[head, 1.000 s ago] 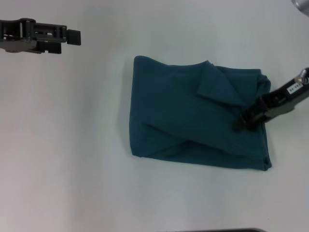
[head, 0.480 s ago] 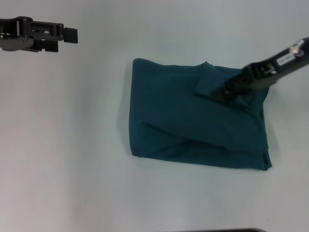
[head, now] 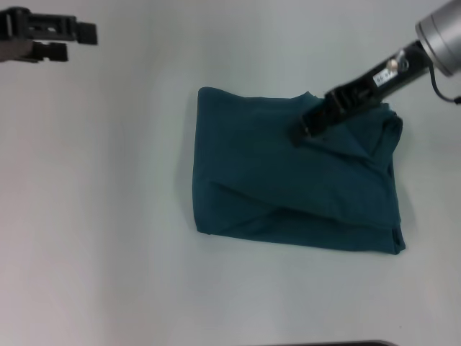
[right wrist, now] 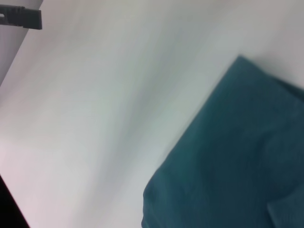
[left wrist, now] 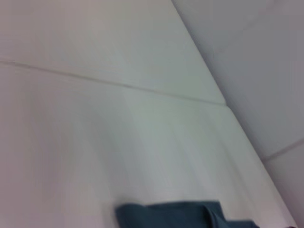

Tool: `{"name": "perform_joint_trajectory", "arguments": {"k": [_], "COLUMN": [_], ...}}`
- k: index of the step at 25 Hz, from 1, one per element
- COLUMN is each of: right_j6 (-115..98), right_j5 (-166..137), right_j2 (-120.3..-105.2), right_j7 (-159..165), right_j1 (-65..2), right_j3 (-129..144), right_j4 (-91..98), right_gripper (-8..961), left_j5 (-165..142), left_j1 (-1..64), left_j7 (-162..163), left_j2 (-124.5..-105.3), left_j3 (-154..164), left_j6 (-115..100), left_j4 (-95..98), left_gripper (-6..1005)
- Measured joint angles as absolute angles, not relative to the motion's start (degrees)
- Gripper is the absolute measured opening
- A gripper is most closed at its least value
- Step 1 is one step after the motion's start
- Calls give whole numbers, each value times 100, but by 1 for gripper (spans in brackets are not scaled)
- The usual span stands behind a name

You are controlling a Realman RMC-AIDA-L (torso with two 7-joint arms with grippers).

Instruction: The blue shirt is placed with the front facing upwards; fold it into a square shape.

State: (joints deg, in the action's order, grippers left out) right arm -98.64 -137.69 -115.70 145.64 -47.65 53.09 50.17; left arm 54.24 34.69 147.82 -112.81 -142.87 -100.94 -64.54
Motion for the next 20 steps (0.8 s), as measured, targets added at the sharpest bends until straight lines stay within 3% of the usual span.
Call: {"name": "perform_joint_trajectory", "arguments": {"k": [6,13,20], "right_j6": [-9461,-9346,-9279], "right_j5": [-14023,-14596,-14659], "right_j2": [-11606,-11912,-11953], "right_j7": [14903,15040,15245], "right_j1": [-5007,-5444,-5601], "right_j3": [5762,6081,6472], "right_j4": [5188,5173,5149], "right_gripper": [580,579,579], "left_j5": [5120,5038,4887], "left_j1": [3478,3488,3500], "left_j7": [14972,15093,15144], "left_j2": [-11218,-11200,-11187], "left_j3": [-14449,-14505,-14631], "left_j6": [-9840,-9796,-9755], "left_j4": [-6435,-6455,-6446], "left_gripper": [874,873,873]}}
